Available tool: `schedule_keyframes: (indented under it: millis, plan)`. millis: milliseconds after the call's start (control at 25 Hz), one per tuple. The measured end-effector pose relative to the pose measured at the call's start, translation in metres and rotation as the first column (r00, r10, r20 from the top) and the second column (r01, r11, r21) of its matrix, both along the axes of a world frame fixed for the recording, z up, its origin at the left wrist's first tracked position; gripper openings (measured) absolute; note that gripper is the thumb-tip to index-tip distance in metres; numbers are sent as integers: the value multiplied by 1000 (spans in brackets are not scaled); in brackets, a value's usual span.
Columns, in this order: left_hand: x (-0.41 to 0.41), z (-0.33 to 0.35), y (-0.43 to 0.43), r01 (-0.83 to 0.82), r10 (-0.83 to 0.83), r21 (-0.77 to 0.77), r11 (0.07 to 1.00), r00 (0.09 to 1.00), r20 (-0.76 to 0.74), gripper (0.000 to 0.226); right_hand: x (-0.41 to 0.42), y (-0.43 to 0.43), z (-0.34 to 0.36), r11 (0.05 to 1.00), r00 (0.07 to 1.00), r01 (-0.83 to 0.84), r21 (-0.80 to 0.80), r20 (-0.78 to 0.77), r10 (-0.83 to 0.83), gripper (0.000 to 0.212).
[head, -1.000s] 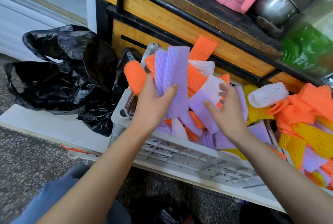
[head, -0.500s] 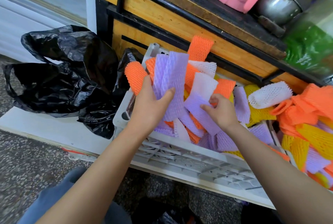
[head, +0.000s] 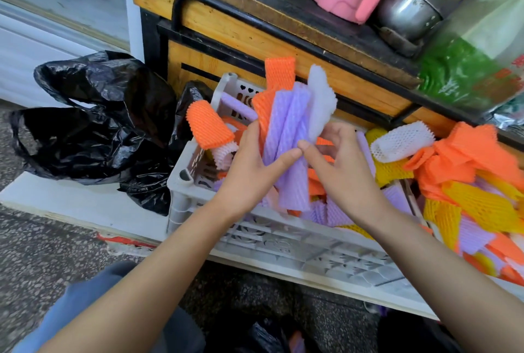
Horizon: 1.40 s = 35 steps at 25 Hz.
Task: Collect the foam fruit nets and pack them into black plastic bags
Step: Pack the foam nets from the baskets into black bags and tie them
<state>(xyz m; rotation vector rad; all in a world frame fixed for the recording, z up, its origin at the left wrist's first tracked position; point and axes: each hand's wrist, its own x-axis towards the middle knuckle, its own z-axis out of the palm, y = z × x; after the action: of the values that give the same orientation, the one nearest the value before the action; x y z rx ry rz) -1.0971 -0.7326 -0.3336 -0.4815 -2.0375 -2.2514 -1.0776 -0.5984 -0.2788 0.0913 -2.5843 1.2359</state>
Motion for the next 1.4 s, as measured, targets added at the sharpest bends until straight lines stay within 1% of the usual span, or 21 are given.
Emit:
schedule_keyframes:
  millis: [80, 160, 240, 280, 360, 480, 560, 600, 640, 720, 800, 880, 920, 960, 1040, 1160, 1200, 1280, 1320, 1360, 1400]
  plan:
    - [8, 3, 4, 86, -87, 36, 996, 996, 22, 67, 9, 1, 6, 1000, 1000, 10, -21, -15, -10, 35]
    - [20, 2, 12, 71, -71, -11, 997, 996, 52, 73, 20, 9, 12, 998, 999, 16, 54, -32, -14, 25]
    - [32, -4, 22, 5, -2, -47, 999, 998, 69, 63, 30, 21, 16, 980, 999, 8, 199, -45, 1, 6]
    - [37, -7, 26, -21, 25, -51, 998, 997, 69, 57, 36, 28, 18, 966, 998, 24, 256, -64, -8, 2]
    - [46, -11, 32, -75, 77, -49, 996, 996, 44, 49, 46, 46, 24, 948, 988, 93, 304, -148, -49, 7]
    - [60, -7, 40, -154, 154, 22, 988, 988, -12, 45, 70, 72, 41, 927, 946, 192, 321, -313, -88, 9]
    - [72, 0, 52, -167, 171, 63, 984, 983, -67, 48, 92, 86, 43, 878, 927, 236, 416, -367, -76, 16]
    - [79, 2, 62, -152, 157, 67, 986, 983, -90, 49, 103, 91, 41, 849, 929, 247, 467, -363, -71, 19]
    - [86, 4, 73, -128, 133, 60, 990, 986, -104, 51, 115, 96, 36, 831, 941, 239, 502, -329, -72, 23]
    - [105, 9, 97, -29, 36, 57, 998, 992, -117, 51, 139, 104, 26, 852, 980, 163, 498, -183, -81, 36]
    - [127, 11, 119, 86, -83, 27, 996, 992, -93, 46, 163, 116, 15, 899, 994, 109, 424, -48, -98, 63]
    - [147, 2, 135, 137, -138, -28, 990, 989, -46, 51, 185, 130, 1, 937, 987, 148, 316, 15, -161, 85]
    - [158, -5, 141, 166, -168, -54, 985, 985, -37, 55, 196, 137, -7, 942, 977, 192, 274, 40, -210, 90]
    - [170, -12, 146, 198, -202, -85, 976, 978, -42, 57, 209, 146, -16, 943, 960, 246, 222, 75, -268, 90]
    - [190, -30, 152, 273, -284, -150, 950, 957, -62, 56, 232, 160, -39, 936, 921, 337, 104, 168, -351, 81]
    - [217, -66, 154, 406, -426, -281, 870, 905, -13, 37, 264, 169, -83, 899, 859, 437, 12, 291, -421, 63]
    - [225, -82, 152, 478, -489, -295, 827, 872, 42, 34, 273, 168, -100, 882, 832, 471, 1, 334, -444, 58]
    - [239, -106, 142, 615, -564, -213, 759, 785, 255, 36, 289, 163, -129, 855, 775, 519, -15, 429, -463, 53]
    - [243, -116, 135, 652, -576, -172, 739, 743, 342, 38, 296, 159, -141, 843, 743, 537, -17, 484, -463, 52]
    - [245, -126, 127, 662, -561, -182, 727, 726, 399, 39, 302, 157, -152, 829, 708, 559, -19, 532, -465, 52]
    - [245, -137, 118, 640, -510, -302, 707, 757, 409, 40, 306, 155, -160, 817, 680, 577, -14, 563, -471, 52]
